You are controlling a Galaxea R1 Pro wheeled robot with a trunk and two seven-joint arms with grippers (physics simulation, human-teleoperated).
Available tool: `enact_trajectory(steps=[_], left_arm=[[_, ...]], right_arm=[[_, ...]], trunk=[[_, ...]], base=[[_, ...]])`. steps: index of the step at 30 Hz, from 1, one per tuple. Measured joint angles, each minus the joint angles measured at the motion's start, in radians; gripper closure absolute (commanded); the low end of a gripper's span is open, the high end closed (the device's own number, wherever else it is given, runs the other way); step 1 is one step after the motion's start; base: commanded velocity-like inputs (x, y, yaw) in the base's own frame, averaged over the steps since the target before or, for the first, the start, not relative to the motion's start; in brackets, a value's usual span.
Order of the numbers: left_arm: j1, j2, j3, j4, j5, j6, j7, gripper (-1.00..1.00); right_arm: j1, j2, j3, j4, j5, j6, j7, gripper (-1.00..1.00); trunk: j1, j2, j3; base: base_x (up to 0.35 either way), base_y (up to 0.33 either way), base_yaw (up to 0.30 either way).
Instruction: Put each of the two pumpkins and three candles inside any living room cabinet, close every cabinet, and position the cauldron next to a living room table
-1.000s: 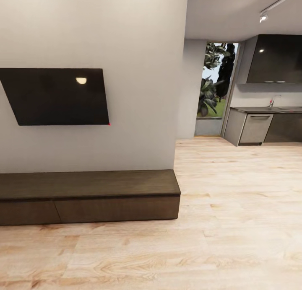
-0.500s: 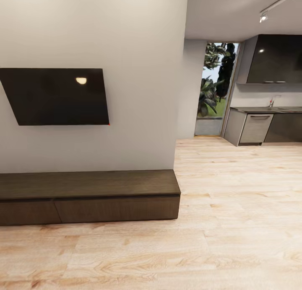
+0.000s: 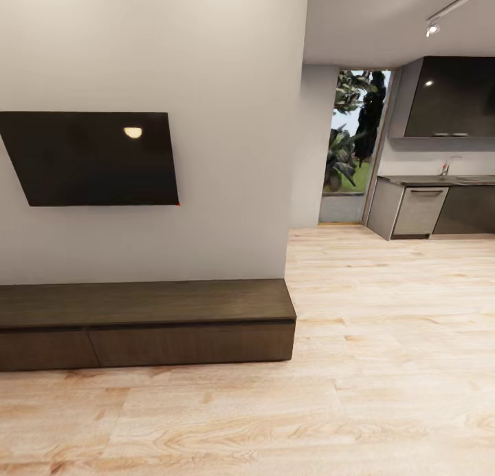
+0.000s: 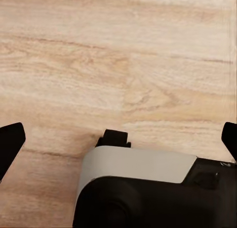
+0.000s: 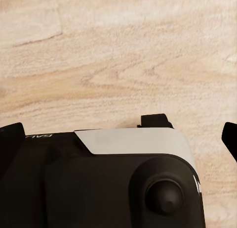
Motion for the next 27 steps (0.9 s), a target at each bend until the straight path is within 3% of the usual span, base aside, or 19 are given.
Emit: enact_trajectory(steps=[8, 11, 13, 14, 15, 16, 17, 18, 20, 22, 25, 27], left_arm=[[-0.001, 0.004, 0.005, -0.074, 0.009, 0.0, 0.005, -1.0], [0.0, 0.025, 0.026, -0.177, 0.014, 0.02, -0.001, -1.0], [0.001, 0.043, 0.074, -0.305, 0.021, 0.145, -0.007, -1.0], [0.006, 0.05, 0.124, -0.41, 0.039, 0.281, -0.021, -1.0], [0.008, 0.053, 0.161, -0.495, 0.061, 0.375, -0.041, -1.0], [0.01, 0.054, 0.18, -0.54, 0.073, 0.421, -0.054, -1.0], [0.014, 0.057, 0.226, -0.648, 0.102, 0.541, -0.099, -1.0], [0.016, 0.062, 0.249, -0.721, 0.119, 0.614, -0.133, -1.0], [0.019, 0.076, 0.276, -0.822, 0.142, 0.737, -0.206, -1.0], [0.017, 0.085, 0.289, -0.89, 0.151, 0.835, -0.28, -1.0], [0.01, 0.087, 0.298, -0.993, 0.16, 0.944, -0.345, -1.0], [0.006, 0.084, 0.3, -1.036, 0.165, 0.979, -0.36, -1.0]], right_arm=[[0.0, -0.001, 0.0, -0.007, -0.001, -0.004, 0.0, -1.0], [0.0, -0.005, -0.003, -0.025, -0.002, -0.008, 0.031, -1.0], [0.0, -0.007, -0.006, -0.103, -0.005, 0.003, 0.137, -1.0], [-0.001, -0.009, -0.007, -0.187, -0.008, 0.048, 0.208, -1.0], [0.0, -0.009, -0.007, -0.26, -0.009, 0.113, 0.25, -1.0], [0.0, -0.009, -0.007, -0.301, -0.009, 0.155, 0.268, -1.0], [-0.001, -0.01, -0.007, -0.415, -0.011, 0.273, 0.312, -1.0], [-0.001, -0.01, -0.007, -0.51, -0.013, 0.356, 0.336, -1.0], [-0.001, -0.009, -0.007, -0.644, -0.014, 0.459, 0.37, -1.0], [0.0, -0.009, -0.008, -0.706, -0.011, 0.501, 0.388, -1.0], [0.0, -0.009, -0.005, -0.72, -0.006, 0.506, 0.397, -1.0], [0.0, -0.009, -0.003, -0.683, -0.002, 0.474, 0.398, -1.0]], trunk=[[0.0, 0.0, 0.0], [0.0, 0.0, 0.0], [0.0, 0.0, 0.0], [0.0, 0.0, 0.0], [0.0, 0.0, 0.0], [0.0, 0.0, 0.0], [0.0, 0.0, 0.0], [0.0, 0.0, 0.0], [0.0, 0.0, 0.0], [0.0, 0.0, 0.0], [0.0, 0.0, 0.0], [0.0, 0.0, 0.0]], base=[[0.279, 0.084, 0.0], [0.068, 0.057, 0.0], [0.016, 0.014, 0.0], [0.007, 0.006, 0.0], [0.006, 0.005, 0.0], [0.003, 0.002, 0.0], [0.002, 0.002, 0.0], [0.001, 0.001, 0.0], [0.0, 0.0, 0.0], [0.0, 0.0, 0.0], [0.0, 0.0, 0.0], [0.0, 0.0, 0.0]])
